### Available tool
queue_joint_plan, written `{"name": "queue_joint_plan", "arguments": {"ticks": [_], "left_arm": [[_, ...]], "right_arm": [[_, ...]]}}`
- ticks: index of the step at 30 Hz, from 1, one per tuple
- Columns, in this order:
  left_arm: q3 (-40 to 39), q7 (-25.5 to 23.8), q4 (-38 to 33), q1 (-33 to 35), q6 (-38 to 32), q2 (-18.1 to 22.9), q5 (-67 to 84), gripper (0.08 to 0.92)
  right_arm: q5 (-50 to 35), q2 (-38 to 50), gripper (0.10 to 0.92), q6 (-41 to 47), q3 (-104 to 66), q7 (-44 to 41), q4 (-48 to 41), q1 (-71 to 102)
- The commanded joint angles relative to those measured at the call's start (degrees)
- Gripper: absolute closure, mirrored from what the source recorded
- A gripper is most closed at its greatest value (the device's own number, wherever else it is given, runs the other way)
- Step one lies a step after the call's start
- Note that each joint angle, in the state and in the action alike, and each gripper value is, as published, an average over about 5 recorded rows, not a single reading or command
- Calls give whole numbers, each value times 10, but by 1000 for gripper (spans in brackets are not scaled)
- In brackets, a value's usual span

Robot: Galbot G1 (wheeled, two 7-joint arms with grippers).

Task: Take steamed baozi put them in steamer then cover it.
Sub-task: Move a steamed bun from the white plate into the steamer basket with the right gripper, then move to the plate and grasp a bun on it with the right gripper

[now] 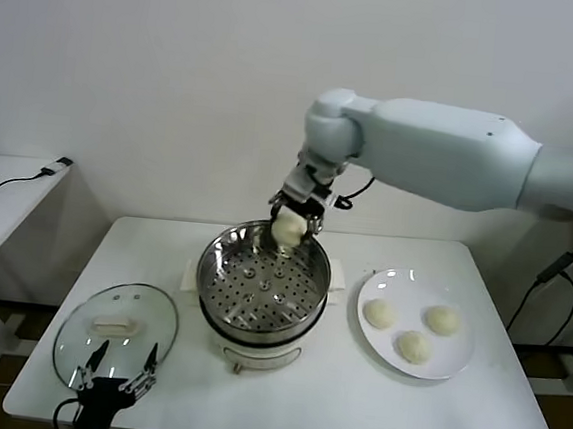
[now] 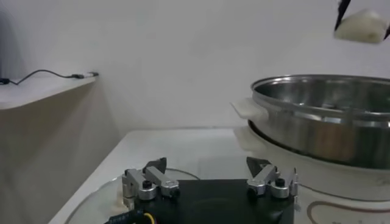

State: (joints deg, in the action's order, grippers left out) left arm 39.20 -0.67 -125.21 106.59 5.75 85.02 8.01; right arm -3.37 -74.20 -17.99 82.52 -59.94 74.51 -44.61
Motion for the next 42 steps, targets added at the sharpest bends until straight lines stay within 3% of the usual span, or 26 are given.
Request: {"name": "queue_joint_plan", "arguments": {"ticks": [1, 13, 26, 32, 35, 39, 42], "left_arm": [[1, 0, -5, 0, 1, 2, 0, 177], [1, 2, 2, -2, -1, 8, 2, 177], [0, 3, 4, -5, -2, 8, 5, 177], [-2, 2, -1, -1, -1, 8, 3, 177], [-2, 2, -6, -1, 1, 8, 0, 177], [-3, 1, -14, 0, 4, 9, -3, 177], [-3, 1, -18, 1, 6, 9, -4, 177]], "right_arm": [[190, -49, 321, -102, -10, 56, -60, 89], [214, -85, 321, -114, -42, 77, -191, 175], [179, -113, 289, -133, -50, 63, -243, 184], [54, -87, 207, -133, -50, 30, -196, 111], [-75, -50, 203, -108, -24, -9, -142, 25], [-271, 31, 203, -15, 44, -70, -84, -81], [-338, 119, 203, 88, 118, -73, -47, -126]]}}
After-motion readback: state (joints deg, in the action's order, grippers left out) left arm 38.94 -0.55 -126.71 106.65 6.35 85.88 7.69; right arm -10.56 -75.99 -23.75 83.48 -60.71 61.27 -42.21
